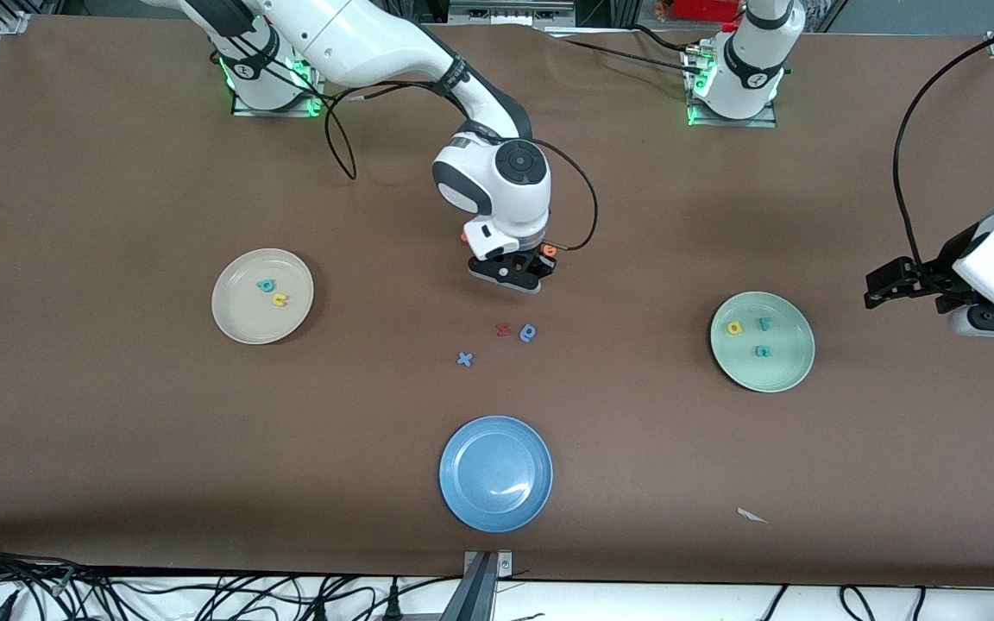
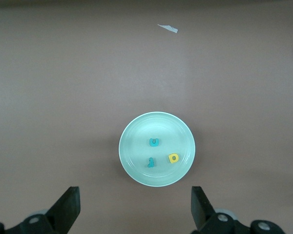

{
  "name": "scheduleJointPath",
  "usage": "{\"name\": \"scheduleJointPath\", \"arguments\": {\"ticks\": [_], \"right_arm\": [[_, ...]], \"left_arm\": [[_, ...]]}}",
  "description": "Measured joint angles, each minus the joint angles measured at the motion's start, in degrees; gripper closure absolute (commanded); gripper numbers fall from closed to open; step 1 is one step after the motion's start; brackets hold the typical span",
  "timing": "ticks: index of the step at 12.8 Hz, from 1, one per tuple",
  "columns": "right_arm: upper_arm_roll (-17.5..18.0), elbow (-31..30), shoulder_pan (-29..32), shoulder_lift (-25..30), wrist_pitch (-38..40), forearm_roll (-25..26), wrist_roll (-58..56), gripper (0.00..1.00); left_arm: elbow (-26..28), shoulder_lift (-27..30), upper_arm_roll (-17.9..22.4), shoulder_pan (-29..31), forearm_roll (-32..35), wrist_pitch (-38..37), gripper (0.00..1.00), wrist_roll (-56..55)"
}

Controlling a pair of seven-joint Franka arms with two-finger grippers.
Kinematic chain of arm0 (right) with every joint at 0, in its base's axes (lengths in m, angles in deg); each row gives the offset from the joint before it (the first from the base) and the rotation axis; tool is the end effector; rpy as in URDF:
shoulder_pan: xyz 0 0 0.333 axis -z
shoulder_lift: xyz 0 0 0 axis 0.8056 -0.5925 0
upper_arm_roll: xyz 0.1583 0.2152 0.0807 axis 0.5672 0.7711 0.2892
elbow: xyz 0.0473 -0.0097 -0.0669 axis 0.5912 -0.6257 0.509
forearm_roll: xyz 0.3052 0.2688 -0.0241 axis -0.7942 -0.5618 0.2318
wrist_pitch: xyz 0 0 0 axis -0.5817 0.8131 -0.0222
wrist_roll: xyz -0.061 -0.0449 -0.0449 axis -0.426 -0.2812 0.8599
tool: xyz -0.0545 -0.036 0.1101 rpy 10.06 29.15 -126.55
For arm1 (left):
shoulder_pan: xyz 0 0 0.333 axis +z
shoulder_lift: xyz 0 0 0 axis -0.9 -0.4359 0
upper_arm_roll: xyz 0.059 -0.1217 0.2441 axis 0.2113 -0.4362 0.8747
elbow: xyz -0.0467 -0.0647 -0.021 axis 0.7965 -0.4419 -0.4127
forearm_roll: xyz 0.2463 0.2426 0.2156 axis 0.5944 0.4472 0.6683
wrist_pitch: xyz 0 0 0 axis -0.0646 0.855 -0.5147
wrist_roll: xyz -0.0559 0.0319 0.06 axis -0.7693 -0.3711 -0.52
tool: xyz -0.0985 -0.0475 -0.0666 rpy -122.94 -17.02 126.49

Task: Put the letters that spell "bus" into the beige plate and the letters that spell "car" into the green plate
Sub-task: 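Carry the yellow s to the cream plate and release it with the right gripper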

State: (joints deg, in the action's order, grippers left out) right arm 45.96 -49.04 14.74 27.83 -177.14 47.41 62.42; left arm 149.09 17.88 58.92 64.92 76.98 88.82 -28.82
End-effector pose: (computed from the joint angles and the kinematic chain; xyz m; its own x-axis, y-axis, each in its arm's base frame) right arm 0.4561 0.5464 0.1661 0.9492 -0.3060 0.0738 -0.3041 -0.9519 -0.0366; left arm 0.6333 0.0132 0.4686 0.9985 -0.0471 0.0265 -0.0472 -0.9989 0.0048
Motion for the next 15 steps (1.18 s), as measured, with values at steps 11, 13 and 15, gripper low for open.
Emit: {"name": "scheduleJointPath", "arguments": {"ticks": [11, 13, 15], "right_arm": [[14.4, -22.3, 35.0, 23.4, 10.4, -1.5, -40.5, 1.0], [14.6, -25.0, 40.4, 26.1, 11.5, -1.6, -50.0, 1.0], [14.6, -27.6, 46.1, 27.6, 11.5, -1.6, -59.7, 0.99]], "left_arm": [[0.1, -0.1, -0.2, -0.1, 0.0, 0.0, 0.01, 0.0], [0.1, -0.2, -0.2, -0.1, 0.0, 0.0, 0.01, 0.0], [0.2, -0.3, -0.2, -0.1, 0.0, 0.0, 0.01, 0.0]]}}
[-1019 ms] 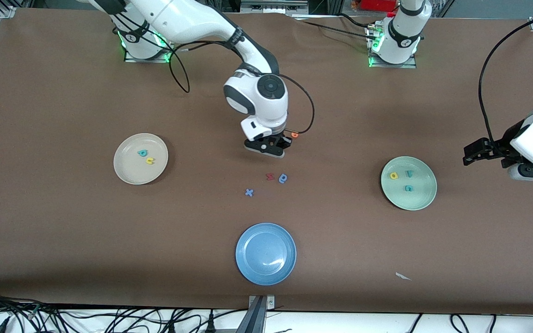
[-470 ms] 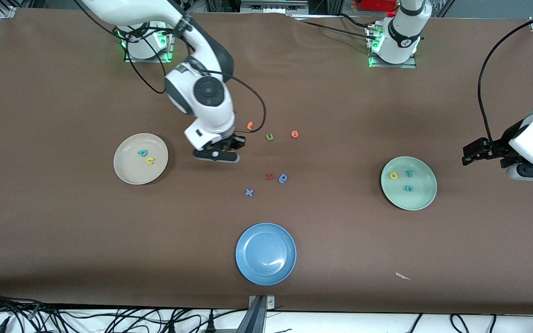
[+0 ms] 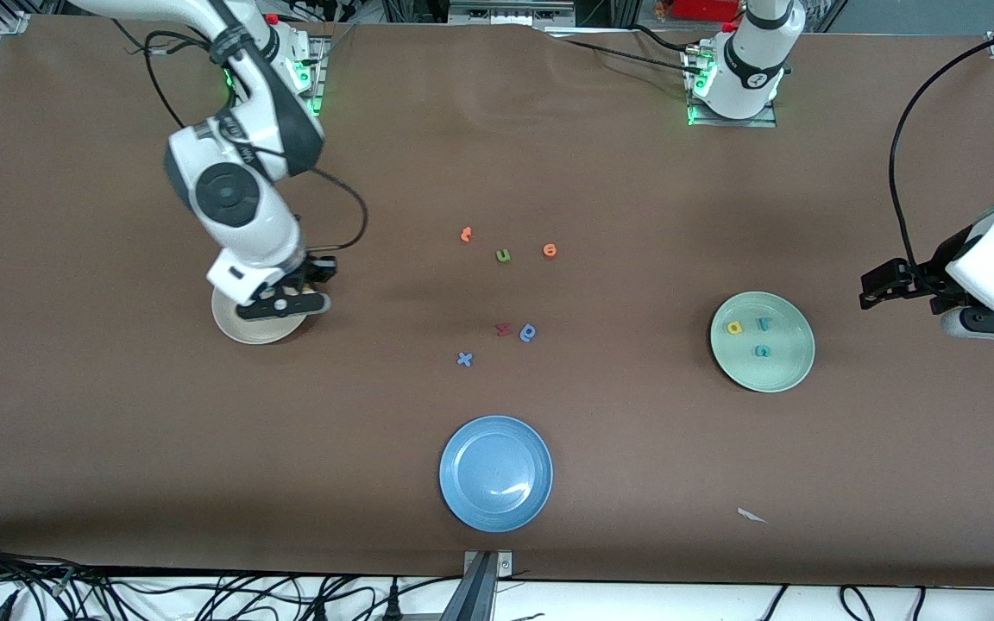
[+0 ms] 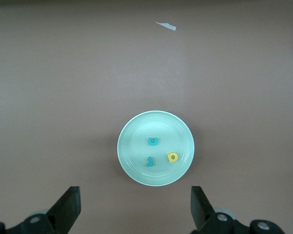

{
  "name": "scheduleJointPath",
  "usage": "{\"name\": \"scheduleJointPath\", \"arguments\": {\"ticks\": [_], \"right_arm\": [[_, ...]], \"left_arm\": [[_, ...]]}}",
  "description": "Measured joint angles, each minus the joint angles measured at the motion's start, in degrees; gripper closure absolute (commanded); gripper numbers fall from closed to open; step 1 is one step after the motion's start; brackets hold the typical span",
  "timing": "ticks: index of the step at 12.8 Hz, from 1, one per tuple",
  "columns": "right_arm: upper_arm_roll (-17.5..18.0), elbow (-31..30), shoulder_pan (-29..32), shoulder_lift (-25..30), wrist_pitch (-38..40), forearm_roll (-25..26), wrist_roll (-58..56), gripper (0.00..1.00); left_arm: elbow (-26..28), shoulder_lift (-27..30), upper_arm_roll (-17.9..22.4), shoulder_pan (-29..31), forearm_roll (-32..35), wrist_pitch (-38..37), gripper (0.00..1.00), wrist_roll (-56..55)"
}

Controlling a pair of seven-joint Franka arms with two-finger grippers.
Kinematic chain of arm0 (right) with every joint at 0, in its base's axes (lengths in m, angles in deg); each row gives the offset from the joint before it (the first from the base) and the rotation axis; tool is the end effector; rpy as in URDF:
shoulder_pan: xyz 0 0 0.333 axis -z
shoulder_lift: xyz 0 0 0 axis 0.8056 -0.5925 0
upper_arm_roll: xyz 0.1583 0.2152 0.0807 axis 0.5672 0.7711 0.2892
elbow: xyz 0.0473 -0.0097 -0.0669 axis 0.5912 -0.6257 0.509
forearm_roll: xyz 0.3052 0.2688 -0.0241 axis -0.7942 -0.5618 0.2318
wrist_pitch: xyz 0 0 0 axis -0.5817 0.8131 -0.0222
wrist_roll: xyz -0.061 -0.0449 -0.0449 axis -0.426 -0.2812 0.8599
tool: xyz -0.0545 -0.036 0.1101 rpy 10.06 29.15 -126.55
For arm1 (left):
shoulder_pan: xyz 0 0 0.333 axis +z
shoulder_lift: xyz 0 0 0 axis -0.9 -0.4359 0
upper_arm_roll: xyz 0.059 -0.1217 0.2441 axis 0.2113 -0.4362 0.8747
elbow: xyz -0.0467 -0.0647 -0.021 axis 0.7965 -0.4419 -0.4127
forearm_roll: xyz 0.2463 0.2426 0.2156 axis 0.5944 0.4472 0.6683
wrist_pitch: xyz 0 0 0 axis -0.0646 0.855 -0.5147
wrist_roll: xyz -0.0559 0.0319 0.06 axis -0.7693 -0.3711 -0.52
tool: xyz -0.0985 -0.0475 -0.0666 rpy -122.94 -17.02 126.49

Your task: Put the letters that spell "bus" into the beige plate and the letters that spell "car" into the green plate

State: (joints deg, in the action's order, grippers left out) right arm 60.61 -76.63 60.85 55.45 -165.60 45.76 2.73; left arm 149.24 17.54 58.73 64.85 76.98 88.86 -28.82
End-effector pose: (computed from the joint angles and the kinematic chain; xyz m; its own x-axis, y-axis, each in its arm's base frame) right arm 0.5590 0.1967 0.2625 0.9751 0.1958 -0.1038 0.2066 -0.9726 0.1062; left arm 0.6339 0.0104 0.4636 0.9985 -0.0515 0.0187 -0.0516 -0.9986 0.0059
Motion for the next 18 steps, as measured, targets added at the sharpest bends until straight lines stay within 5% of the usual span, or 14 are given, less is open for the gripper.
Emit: {"name": "scheduleJointPath", "arguments": {"ticks": [2, 4, 5, 6, 13, 15, 18], "right_arm": [[0.0, -2.1, 4.4, 0.3, -0.2, 0.0, -5.3, 0.94], [0.0, -4.9, 7.2, 0.2, -2.4, 0.0, -7.2, 0.77], [0.0, -6.8, 8.2, 0.2, -4.2, 0.0, -7.8, 0.24], [0.0, -8.3, 9.0, 0.2, -5.5, 0.0, -8.0, 0.0], [0.4, -8.0, 9.3, 1.4, -6.1, 0.0, -8.0, 0.0], [0.5, -4.1, 9.3, 2.6, -3.4, -0.3, -8.0, 0.0], [0.8, 5.1, 9.3, 5.5, 5.6, -8.2, -8.5, 0.0]], "left_arm": [[0.0, -0.2, 0.0, 0.0, 0.0, 0.0, 0.01, 0.0], [0.0, -0.3, 0.0, 0.0, 0.0, 0.0, 0.01, 0.0], [0.0, -0.3, 0.0, 0.0, 0.0, 0.0, 0.01, 0.0], [0.0, -0.3, 0.0, 0.0, 0.0, 0.0, 0.01, 0.0], [0.0, -0.3, 0.0, 0.0, 0.0, 0.1, 0.01, 0.0], [0.1, -0.4, 0.0, 0.0, 0.0, 0.1, 0.01, 0.0], [0.1, -0.4, 0.0, 0.0, 0.0, 0.1, 0.01, 0.0]]}}
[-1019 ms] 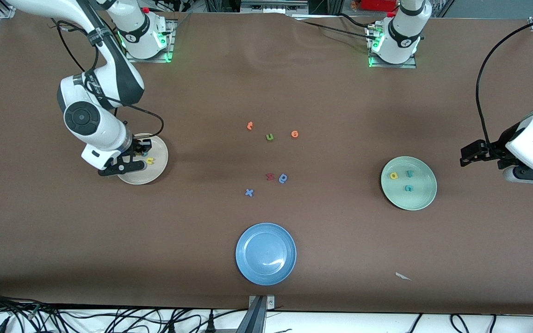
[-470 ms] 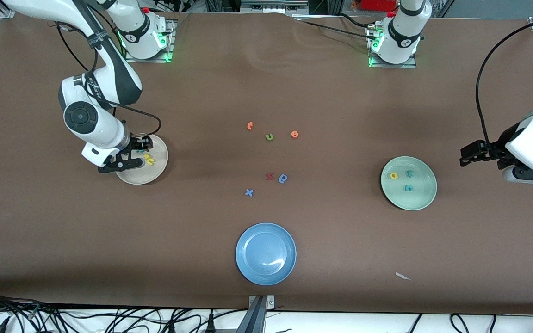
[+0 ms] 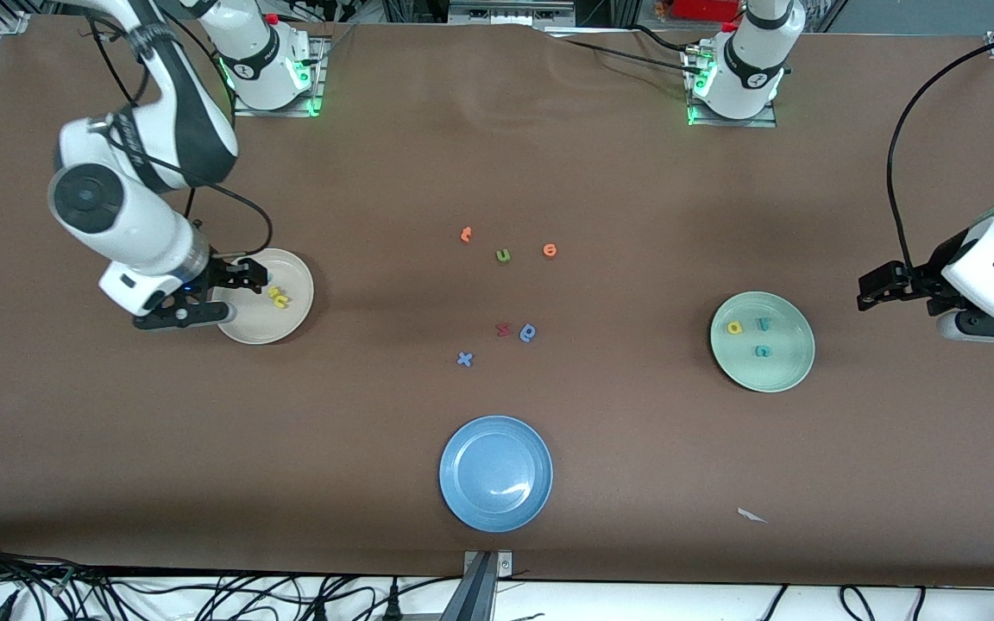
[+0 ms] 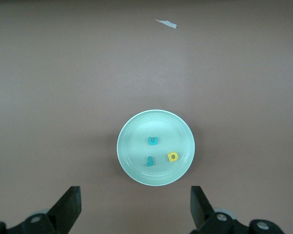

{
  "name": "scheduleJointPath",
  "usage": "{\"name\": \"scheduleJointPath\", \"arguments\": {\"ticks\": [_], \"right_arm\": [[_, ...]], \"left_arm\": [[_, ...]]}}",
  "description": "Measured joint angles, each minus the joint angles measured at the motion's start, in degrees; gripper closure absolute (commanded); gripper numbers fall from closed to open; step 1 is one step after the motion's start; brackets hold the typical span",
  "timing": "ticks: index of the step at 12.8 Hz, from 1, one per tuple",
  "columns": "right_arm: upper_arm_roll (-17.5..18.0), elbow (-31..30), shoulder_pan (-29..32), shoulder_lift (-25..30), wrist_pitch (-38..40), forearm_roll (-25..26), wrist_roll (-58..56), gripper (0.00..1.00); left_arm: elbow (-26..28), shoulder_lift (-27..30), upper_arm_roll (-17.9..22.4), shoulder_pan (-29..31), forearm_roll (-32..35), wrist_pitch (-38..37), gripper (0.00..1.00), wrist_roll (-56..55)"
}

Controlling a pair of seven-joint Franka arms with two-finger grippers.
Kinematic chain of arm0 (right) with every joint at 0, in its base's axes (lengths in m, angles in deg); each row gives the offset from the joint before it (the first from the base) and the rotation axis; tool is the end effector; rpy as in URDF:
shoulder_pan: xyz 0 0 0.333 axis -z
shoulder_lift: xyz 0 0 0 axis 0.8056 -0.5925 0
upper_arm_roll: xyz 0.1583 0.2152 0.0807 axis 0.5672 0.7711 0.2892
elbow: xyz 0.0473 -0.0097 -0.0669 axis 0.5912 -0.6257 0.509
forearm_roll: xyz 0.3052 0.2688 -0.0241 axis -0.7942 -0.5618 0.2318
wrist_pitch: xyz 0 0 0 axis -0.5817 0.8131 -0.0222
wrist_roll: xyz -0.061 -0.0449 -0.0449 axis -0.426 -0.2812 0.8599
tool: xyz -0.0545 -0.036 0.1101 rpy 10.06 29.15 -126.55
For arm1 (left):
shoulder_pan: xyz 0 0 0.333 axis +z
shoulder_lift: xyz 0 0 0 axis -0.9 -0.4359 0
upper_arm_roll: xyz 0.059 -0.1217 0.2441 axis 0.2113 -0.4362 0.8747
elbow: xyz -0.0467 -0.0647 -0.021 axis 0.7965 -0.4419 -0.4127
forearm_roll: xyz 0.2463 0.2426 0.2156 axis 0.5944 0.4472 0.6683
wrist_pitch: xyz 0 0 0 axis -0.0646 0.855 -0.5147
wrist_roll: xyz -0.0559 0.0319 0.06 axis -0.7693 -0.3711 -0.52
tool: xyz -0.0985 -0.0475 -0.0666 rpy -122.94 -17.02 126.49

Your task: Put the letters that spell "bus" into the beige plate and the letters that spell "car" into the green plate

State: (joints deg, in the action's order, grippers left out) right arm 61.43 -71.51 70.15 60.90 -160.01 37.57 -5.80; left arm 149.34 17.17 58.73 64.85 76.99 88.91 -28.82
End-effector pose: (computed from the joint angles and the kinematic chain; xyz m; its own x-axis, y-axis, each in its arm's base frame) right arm 0.5943 0.1170 0.3470 0.9921 0.1130 -0.0549 0.1142 -0.9933 0.0181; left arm 0.6346 0.0104 0.4588 0.9986 -0.0515 0.0114 -0.0516 -0.9986 0.0062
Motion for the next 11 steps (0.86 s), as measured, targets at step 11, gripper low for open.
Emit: {"name": "scheduleJointPath", "arguments": {"ticks": [11], "right_arm": [[-31.5, 18.9, -22.5, 3.2, 22.1, -7.2, -1.6, 0.0]], "left_arm": [[0.0, 0.0, 0.0, 0.0, 0.0, 0.4, 0.01, 0.0]]}}
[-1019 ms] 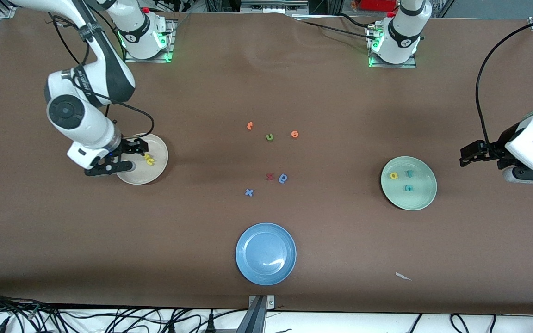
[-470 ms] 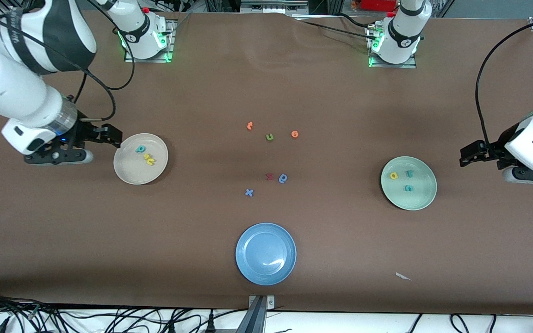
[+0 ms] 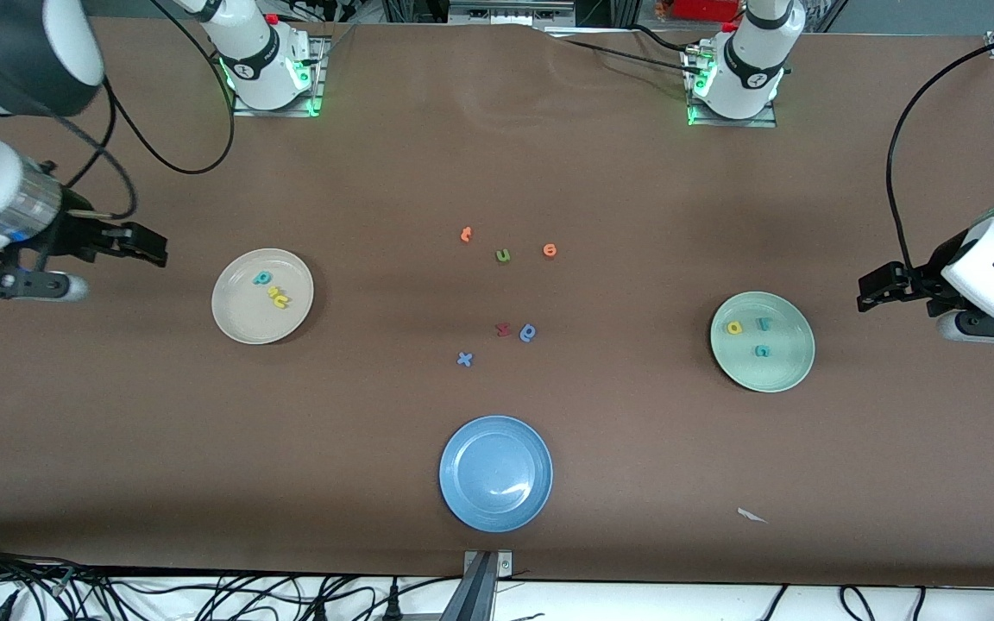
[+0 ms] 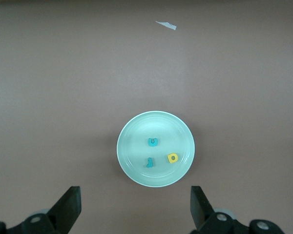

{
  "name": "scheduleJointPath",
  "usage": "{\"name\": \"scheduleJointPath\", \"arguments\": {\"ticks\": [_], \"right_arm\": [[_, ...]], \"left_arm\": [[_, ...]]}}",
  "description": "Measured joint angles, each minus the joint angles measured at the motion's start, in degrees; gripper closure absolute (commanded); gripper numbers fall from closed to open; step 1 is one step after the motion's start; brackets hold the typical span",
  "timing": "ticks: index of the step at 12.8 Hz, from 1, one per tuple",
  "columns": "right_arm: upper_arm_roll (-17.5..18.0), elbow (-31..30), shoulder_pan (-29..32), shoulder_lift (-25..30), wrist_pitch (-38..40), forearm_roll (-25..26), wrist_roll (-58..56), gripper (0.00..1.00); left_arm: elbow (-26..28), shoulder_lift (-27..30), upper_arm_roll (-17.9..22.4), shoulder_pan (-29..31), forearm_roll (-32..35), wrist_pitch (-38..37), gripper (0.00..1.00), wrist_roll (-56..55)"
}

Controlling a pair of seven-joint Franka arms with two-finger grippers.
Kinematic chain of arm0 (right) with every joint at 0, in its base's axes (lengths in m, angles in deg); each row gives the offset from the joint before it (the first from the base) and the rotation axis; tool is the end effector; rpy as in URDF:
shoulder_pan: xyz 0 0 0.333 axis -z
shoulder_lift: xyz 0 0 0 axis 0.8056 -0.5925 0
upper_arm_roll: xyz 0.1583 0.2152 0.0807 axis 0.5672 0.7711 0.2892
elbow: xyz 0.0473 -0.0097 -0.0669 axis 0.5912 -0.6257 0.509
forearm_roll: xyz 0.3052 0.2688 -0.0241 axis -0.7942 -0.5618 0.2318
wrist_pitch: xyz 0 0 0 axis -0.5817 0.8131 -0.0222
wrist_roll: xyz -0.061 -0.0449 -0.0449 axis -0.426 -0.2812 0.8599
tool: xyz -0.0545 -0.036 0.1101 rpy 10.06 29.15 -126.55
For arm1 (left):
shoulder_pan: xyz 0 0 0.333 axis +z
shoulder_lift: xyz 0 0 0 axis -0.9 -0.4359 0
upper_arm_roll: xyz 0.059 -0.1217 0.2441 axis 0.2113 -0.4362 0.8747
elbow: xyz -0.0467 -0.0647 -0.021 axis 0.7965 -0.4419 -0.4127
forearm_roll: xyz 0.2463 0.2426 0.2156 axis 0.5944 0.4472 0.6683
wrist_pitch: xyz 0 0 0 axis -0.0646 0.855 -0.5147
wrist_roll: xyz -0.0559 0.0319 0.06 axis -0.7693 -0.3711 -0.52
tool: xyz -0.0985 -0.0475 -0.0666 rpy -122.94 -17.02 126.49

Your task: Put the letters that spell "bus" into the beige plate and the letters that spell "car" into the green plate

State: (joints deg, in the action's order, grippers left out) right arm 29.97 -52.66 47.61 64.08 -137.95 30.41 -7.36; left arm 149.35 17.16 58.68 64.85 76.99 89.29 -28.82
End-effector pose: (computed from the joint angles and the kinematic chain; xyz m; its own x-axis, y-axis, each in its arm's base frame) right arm 0.6068 0.0423 0.4935 0.9943 -0.0635 -0.0851 -0.0620 -0.9979 0.0202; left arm 0.6355 0.0099 0.4592 0.9985 -0.0523 0.0176 -0.0524 -0.9986 0.0059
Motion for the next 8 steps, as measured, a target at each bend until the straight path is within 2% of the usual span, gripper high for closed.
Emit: {"name": "scheduleJointPath", "arguments": {"ticks": [5, 8], "right_arm": [[-1.0, -0.3, 0.1, 1.4, 2.5, -0.5, -3.5, 0.0], [0.2, -2.6, 1.3, 2.2, 2.7, -0.5, -4.3, 0.0]], "left_arm": [[0.0, 0.0, 0.0, 0.0, 0.0, 0.0, 0.01, 0.0], [0.0, 0.0, 0.0, 0.0, 0.0, 0.0, 0.01, 0.0]]}}
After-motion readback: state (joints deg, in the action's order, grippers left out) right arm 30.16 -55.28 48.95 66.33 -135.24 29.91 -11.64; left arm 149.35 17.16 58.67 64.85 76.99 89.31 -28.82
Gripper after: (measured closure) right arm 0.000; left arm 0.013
